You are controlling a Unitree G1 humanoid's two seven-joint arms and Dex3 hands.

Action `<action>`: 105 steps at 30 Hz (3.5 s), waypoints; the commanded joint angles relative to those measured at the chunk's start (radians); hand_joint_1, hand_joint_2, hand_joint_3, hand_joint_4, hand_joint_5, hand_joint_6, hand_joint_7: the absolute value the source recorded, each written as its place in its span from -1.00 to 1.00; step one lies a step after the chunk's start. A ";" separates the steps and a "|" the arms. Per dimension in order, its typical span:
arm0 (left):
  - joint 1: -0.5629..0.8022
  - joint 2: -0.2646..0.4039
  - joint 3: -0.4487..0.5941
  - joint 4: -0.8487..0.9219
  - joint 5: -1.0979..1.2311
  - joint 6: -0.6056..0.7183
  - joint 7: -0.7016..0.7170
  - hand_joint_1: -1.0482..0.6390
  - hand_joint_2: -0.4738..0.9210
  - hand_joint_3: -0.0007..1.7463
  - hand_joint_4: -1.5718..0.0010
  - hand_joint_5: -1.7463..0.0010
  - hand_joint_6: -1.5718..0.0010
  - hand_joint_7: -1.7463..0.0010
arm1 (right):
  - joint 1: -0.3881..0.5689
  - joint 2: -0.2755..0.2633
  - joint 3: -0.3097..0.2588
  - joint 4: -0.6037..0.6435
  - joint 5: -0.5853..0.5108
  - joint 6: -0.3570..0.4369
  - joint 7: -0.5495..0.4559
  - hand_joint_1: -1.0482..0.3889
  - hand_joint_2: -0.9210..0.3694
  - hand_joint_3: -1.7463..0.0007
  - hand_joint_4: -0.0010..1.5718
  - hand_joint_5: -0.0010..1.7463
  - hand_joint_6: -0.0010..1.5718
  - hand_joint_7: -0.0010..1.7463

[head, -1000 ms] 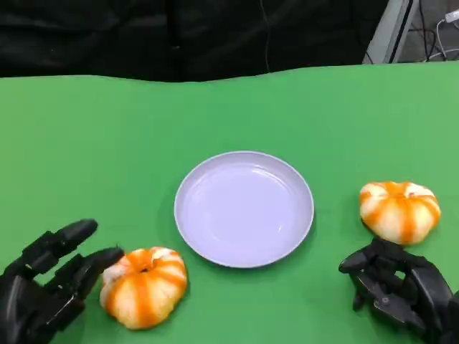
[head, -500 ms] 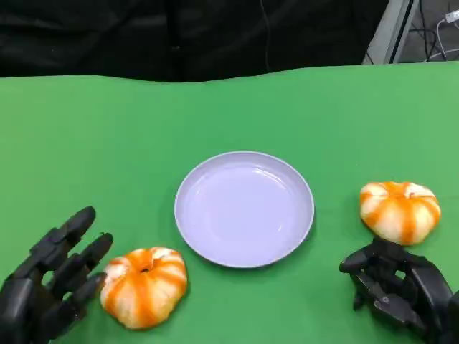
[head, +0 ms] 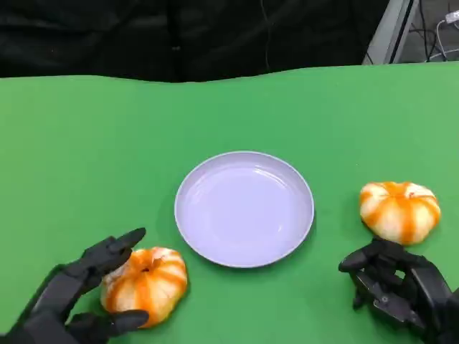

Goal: Grasp the bread from the table and place it into the plate.

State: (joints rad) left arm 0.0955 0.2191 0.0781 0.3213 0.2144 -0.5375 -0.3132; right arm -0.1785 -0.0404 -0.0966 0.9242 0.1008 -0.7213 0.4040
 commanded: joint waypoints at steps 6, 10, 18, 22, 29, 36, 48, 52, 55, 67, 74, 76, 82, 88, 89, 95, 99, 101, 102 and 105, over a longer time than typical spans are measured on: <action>-0.003 0.111 -0.137 -0.178 0.297 0.239 0.079 -0.95 1.00 -0.74 0.53 0.99 0.59 1.00 | 0.009 -0.007 -0.001 -0.001 0.004 0.003 -0.003 0.09 -1.00 0.47 -0.17 1.00 -0.07 0.28; -0.033 0.145 -0.209 -0.232 0.421 0.351 0.073 -0.94 1.00 -0.74 0.53 1.00 0.61 1.00 | 0.009 -0.008 -0.001 0.000 0.001 -0.001 -0.008 0.08 -1.00 0.48 -0.16 1.00 -0.07 0.28; -0.089 0.176 -0.309 -0.235 0.568 0.488 0.086 -0.98 1.00 -0.71 0.53 1.00 0.64 1.00 | 0.016 -0.003 0.000 -0.012 0.003 -0.003 -0.007 0.07 -1.00 0.48 -0.16 1.00 -0.07 0.28; -0.109 0.181 -0.333 -0.215 0.568 0.520 0.080 -0.94 1.00 -0.66 0.48 0.98 0.61 0.99 | 0.021 -0.003 0.002 -0.020 0.004 0.001 -0.009 0.07 -1.00 0.48 -0.17 1.00 -0.08 0.29; -0.115 0.194 -0.349 -0.202 0.541 0.528 0.083 -0.30 0.96 -0.89 0.46 0.99 0.61 1.00 | 0.026 -0.003 0.003 -0.030 0.010 0.004 -0.002 0.10 -1.00 0.47 -0.16 1.00 -0.08 0.28; -0.112 0.208 -0.353 -0.231 0.521 0.563 0.052 -0.01 0.96 -0.98 0.43 0.98 0.62 0.99 | 0.028 -0.004 0.004 -0.035 0.007 0.009 -0.008 0.08 -1.00 0.48 -0.18 1.00 -0.07 0.28; -0.108 0.211 -0.365 -0.254 0.514 0.609 0.050 0.12 0.94 -1.00 0.35 0.98 0.53 0.98 | 0.028 -0.005 0.004 -0.034 0.009 0.005 -0.002 0.09 -1.00 0.48 -0.16 1.00 -0.07 0.28; -0.111 0.204 -0.371 -0.214 0.530 0.576 0.138 0.18 0.97 -0.99 0.19 0.94 0.36 0.95 | 0.027 -0.006 0.003 -0.032 0.007 0.003 -0.004 0.10 -1.00 0.47 -0.16 1.00 -0.07 0.27; -0.114 0.190 -0.378 -0.154 0.553 0.541 0.261 0.17 1.00 -0.79 0.08 -0.15 -0.30 0.87 | 0.025 -0.006 0.003 -0.028 0.008 0.001 -0.004 0.09 -1.00 0.47 -0.16 1.00 -0.07 0.27; -0.135 0.170 -0.385 -0.034 0.541 0.434 0.511 0.12 1.00 -0.80 0.36 -1.00 0.38 -0.73 | 0.030 -0.004 0.004 -0.041 0.008 0.011 -0.005 0.09 -1.00 0.47 -0.17 1.00 -0.07 0.27; -0.133 0.166 -0.376 -0.008 0.544 0.360 0.660 0.18 1.00 -0.79 0.31 -1.00 0.16 -0.46 | 0.027 -0.004 0.004 -0.037 0.010 0.014 -0.002 0.09 -1.00 0.47 -0.17 1.00 -0.07 0.26; -0.130 0.165 -0.371 -0.013 0.545 0.354 0.692 0.20 1.00 -0.80 0.29 -1.00 0.16 -0.46 | 0.027 -0.003 0.005 -0.035 0.008 0.010 -0.006 0.09 -1.00 0.47 -0.17 1.00 -0.07 0.26; -0.107 0.173 -0.342 -0.115 0.562 0.373 0.740 0.24 1.00 -0.81 0.26 -1.00 0.15 -0.45 | 0.027 -0.002 0.008 -0.034 0.005 0.009 -0.010 0.10 -1.00 0.47 -0.15 1.00 -0.07 0.26; -0.105 0.176 -0.306 -0.194 0.556 0.371 0.733 0.28 0.97 -0.82 0.26 -1.00 0.15 -0.43 | 0.023 -0.003 0.006 -0.024 0.010 0.007 -0.002 0.10 -1.00 0.47 -0.17 1.00 -0.07 0.27; -0.107 0.177 -0.299 -0.206 0.552 0.368 0.732 0.30 0.97 -0.84 0.25 -1.00 0.10 -0.35 | 0.022 -0.003 0.005 -0.022 0.012 0.006 0.001 0.09 -1.00 0.47 -0.17 1.00 -0.07 0.27; -0.133 0.174 -0.266 -0.244 0.546 0.328 0.750 0.27 1.00 -0.87 0.17 -0.92 -0.05 -0.11 | 0.025 -0.004 0.007 -0.023 0.000 0.007 -0.014 0.08 -1.00 0.48 -0.18 1.00 -0.07 0.27; -0.160 0.159 -0.258 -0.247 0.528 0.279 0.757 0.25 0.97 -0.84 0.08 -0.80 -0.13 0.01 | 0.025 -0.004 0.009 -0.022 -0.004 0.000 -0.018 0.08 -1.00 0.48 -0.17 1.00 -0.06 0.27; -0.167 0.153 -0.259 -0.244 0.527 0.272 0.756 0.25 0.95 -0.84 0.08 -0.79 -0.13 0.02 | 0.024 -0.004 0.010 -0.020 -0.005 -0.001 -0.019 0.08 -1.00 0.48 -0.17 1.00 -0.06 0.28; -0.168 0.152 -0.258 -0.244 0.527 0.270 0.755 0.25 0.95 -0.84 0.08 -0.79 -0.13 0.02 | 0.024 -0.004 0.010 -0.020 -0.006 -0.002 -0.019 0.09 -1.00 0.48 -0.17 1.00 -0.06 0.28; -0.169 0.150 -0.256 -0.242 0.528 0.267 0.754 0.25 0.94 -0.84 0.08 -0.79 -0.14 0.03 | 0.024 -0.004 0.010 -0.020 -0.005 -0.002 -0.020 0.09 -1.00 0.47 -0.17 1.00 -0.07 0.28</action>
State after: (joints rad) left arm -0.0645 0.3655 -0.1933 0.0867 0.7497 -0.2628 0.4283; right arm -0.1567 -0.0359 -0.0845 0.8939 0.0952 -0.7204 0.3890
